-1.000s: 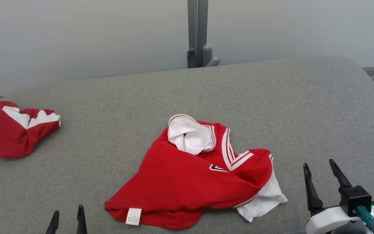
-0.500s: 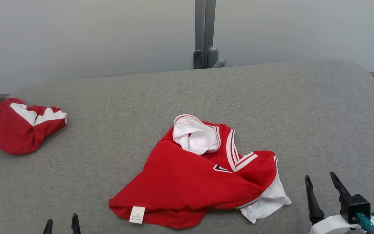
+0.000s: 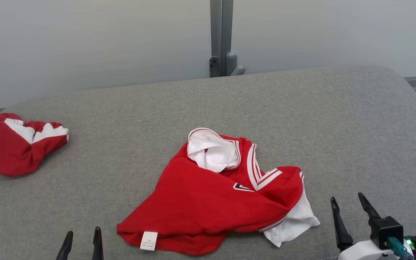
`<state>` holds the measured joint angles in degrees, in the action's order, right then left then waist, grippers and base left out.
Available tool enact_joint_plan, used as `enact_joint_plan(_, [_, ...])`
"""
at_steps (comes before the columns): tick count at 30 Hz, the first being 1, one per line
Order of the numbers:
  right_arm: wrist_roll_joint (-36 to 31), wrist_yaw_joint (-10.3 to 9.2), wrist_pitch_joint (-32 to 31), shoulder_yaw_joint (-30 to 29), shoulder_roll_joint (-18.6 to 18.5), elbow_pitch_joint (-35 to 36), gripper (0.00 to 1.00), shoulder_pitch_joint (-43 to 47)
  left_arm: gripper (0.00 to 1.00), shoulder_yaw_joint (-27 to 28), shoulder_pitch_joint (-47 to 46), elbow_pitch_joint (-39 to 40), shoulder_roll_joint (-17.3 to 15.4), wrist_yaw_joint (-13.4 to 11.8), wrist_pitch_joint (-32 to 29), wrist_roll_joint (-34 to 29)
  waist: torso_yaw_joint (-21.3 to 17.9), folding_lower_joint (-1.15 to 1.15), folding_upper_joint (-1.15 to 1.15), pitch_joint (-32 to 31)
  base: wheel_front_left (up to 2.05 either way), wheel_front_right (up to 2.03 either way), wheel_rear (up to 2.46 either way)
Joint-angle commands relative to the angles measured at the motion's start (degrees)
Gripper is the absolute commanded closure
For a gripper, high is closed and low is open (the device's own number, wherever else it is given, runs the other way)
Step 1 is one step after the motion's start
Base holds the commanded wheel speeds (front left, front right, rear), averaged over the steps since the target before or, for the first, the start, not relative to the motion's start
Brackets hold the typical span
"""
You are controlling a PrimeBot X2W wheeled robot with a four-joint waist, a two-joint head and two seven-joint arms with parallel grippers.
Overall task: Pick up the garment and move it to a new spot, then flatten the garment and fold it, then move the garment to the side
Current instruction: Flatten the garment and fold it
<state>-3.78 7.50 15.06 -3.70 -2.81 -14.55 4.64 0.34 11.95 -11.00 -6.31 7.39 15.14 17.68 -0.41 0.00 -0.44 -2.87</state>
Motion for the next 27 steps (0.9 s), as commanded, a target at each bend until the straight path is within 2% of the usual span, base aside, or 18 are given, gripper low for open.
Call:
enact_joint_plan(1, [0.0,-0.02,0.2,0.1,-0.2,-0.1,0.00,-0.3,0.00,-0.1,-0.8,-0.1,-0.4,0.2,0.0,0.3,-0.2,0.00,0.44,0.0,0.00,0.00,0.00])
enact_joint_plan(9, [0.0,-0.02,0.2,1.6,-0.2,1.1,0.00,-0.9,0.00,-0.4,-0.2,-1.0,-0.5,0.2,0.0,1.3,-1.1,0.00,0.44,0.1,0.00,0.00,0.00])
enact_joint_plan(12, [2.0,-0.01,0.2,5.6,-0.5,0.3,0.00,-0.3,0.00,-1.8,-0.6,-3.0,-1.7,0.2,0.0,3.2,-1.1,0.00,0.44,0.0,0.00,0.00,0.00])
enact_joint_plan(14, [2.7,-0.06,-0.2,8.5,-3.0,-1.2,0.00,-0.4,0.00,-3.2,-1.1,-4.9,-2.7,0.1,-0.1,5.2,-1.2,0.00,0.44,0.0,0.00,0.00,0.00])
enact_joint_plan(19, [5.7,-0.05,-6.5,14.0,-7.3,-2.0,0.00,-2.6,0.00,-7.8,-3.0,-6.7,-7.2,0.1,-3.5,10.6,-1.4,0.00,0.44,0.5,0.00,0.00,0.00])
enact_joint_plan(27, [9.6,-0.05,-16.7,18.8,-9.9,-5.8,0.00,-7.1,0.00,-12.7,-6.4,-7.9,-12.0,0.1,-7.8,16.7,-1.6,0.00,0.44,3.0,0.00,0.00,0.00])
